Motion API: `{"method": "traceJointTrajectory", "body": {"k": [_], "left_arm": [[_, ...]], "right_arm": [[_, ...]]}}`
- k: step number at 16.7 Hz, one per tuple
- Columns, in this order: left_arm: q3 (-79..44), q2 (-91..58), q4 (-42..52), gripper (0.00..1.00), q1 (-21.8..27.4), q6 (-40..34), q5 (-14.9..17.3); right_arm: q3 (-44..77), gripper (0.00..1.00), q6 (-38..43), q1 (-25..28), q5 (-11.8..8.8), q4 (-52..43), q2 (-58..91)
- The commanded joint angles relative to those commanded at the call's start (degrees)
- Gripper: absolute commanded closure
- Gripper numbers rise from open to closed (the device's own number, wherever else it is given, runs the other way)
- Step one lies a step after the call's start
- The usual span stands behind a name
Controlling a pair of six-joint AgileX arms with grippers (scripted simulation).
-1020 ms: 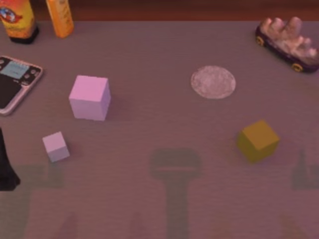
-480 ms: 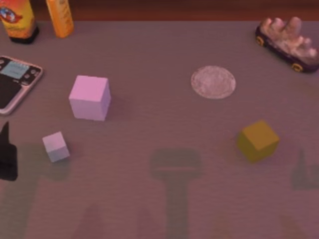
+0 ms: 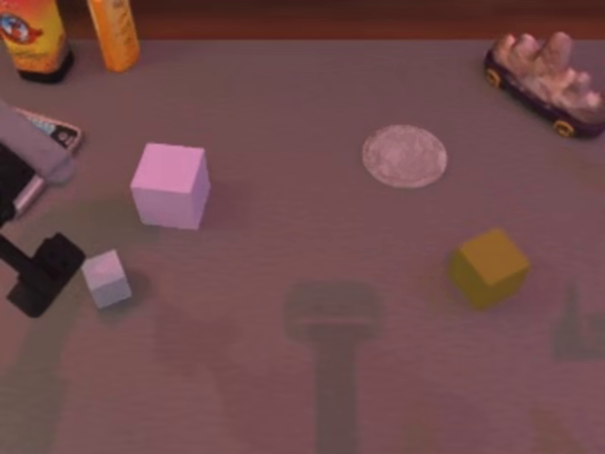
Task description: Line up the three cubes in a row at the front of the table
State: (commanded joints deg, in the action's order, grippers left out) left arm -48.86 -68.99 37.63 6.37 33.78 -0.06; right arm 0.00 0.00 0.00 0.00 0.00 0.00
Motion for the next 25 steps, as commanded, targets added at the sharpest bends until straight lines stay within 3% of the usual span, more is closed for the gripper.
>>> {"method": "traceJointTrajectory", "body": {"k": [6,12,19,25], "left_arm": [[-19.99,-27.84,15.33,0.0,2.62,13.76,0.01],[-30.31,-40.47,21.91,0.0,3.81,20.27,0.1],[-29.76,-41.07,20.99,0.0,3.64,20.44,0.11],[-22.78,-47.12,7.41,0.0,3.73,20.57,0.15]], "right_arm": [[0.0,0.0,0.0,0.0,0.0,0.0,0.0],[0.0,0.0,0.0,0.0,0.0,0.0,0.0],[0.0,0.0,0.0,0.0,0.0,0.0,0.0],[0.0,0.0,0.0,0.0,0.0,0.0,0.0]]}}
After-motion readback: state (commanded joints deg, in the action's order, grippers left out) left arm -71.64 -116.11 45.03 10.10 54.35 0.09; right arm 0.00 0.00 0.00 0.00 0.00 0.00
